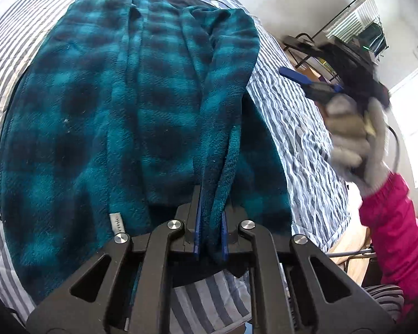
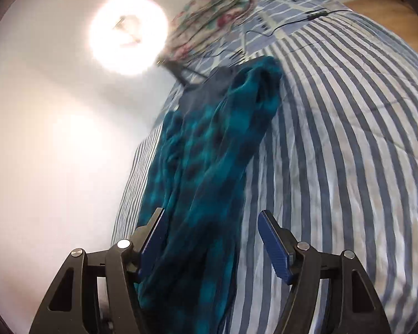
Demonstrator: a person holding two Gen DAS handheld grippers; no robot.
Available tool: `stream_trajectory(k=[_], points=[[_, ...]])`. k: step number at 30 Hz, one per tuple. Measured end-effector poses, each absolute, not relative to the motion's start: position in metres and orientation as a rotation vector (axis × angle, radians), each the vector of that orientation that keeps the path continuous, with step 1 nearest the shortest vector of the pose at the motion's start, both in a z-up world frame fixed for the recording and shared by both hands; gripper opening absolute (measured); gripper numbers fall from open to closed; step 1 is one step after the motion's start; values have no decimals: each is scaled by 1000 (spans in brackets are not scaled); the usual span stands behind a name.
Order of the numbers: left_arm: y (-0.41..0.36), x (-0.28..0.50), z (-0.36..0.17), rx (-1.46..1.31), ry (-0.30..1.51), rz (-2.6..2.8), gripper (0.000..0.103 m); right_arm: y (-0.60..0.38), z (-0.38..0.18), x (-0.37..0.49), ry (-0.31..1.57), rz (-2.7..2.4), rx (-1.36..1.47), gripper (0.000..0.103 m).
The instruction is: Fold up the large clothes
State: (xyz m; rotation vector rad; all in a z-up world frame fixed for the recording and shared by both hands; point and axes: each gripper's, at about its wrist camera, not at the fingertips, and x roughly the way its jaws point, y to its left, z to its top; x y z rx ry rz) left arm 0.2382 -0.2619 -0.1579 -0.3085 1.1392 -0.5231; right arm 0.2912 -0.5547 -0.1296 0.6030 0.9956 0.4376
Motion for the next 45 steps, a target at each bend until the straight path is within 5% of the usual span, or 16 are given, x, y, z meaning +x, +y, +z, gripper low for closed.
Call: stream_trajectory(k=[10, 11, 15, 20, 29, 37, 41, 45], points=[[-272, 232, -149, -265, 1093, -541, 7, -543, -170, 377, 990, 351, 672, 69], [-272, 231, -149, -265, 1090, -541, 6, -543, -173, 382, 992, 348, 674, 65], [-270, 227, -150, -281, 1089, -554, 6, -527, -177, 407, 1033, 332, 633, 25], [-268, 224, -154, -294, 1094, -561, 6, -497, -153, 413, 1051, 275, 442, 9], [-265, 220, -161, -324, 1110, -583, 6, -420, -122, 417, 1050, 274, 112, 8], [-258, 223, -176, -346, 1141, -574, 6, -345, -151, 433, 1122, 403, -14, 9], [-257, 226, -176, -350, 1146, -571, 6, -320, -180, 436, 1187, 438, -50, 36], [-260, 226, -172, -357, 1142, -572, 6, -334, -163, 428, 1143, 487, 20, 36]])
